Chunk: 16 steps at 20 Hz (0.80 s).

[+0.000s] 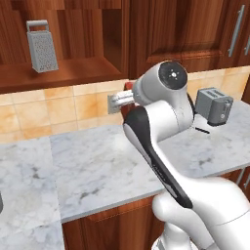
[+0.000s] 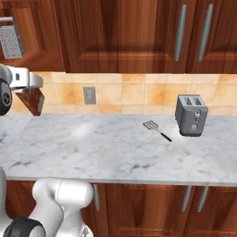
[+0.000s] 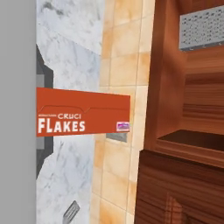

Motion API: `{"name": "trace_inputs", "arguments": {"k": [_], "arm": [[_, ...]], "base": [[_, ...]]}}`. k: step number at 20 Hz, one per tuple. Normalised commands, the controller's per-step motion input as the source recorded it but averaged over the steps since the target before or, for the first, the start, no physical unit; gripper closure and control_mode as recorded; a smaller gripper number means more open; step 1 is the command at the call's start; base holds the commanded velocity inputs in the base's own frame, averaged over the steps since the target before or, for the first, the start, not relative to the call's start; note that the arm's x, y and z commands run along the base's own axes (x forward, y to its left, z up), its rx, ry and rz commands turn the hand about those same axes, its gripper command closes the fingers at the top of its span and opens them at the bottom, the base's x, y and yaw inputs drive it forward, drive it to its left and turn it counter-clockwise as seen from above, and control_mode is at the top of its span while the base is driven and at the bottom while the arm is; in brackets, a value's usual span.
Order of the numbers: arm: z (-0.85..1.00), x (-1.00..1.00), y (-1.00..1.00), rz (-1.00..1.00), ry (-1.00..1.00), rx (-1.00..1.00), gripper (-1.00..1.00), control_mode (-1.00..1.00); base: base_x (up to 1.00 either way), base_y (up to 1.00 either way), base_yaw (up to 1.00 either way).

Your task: Pick the canned food and cereal from the counter and place them in the cabinets closest to them.

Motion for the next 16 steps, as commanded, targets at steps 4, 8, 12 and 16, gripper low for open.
{"name": "trace_inputs", "arguments": {"k": [4, 8, 12, 16], "arm": [[0.72, -0.29, 0.25, 0.00, -0.04, 0.01, 1.00, -1.00], [0.61, -0.25, 0.32, 0.00, -0.06, 0.00, 1.00, -1.00], [0.42, -0.06, 0.08, 0.00, -0.07, 0.00, 1.00, -1.00], [0.31, 0.00, -0.02, 0.00, 0.00, 0.09, 1.00, -1.00]], "base": [[0.00, 0.00, 0.00], [0.00, 0.00, 0.00], [0.00, 0.00, 0.00], [0.00, 0.00, 0.00]]}}
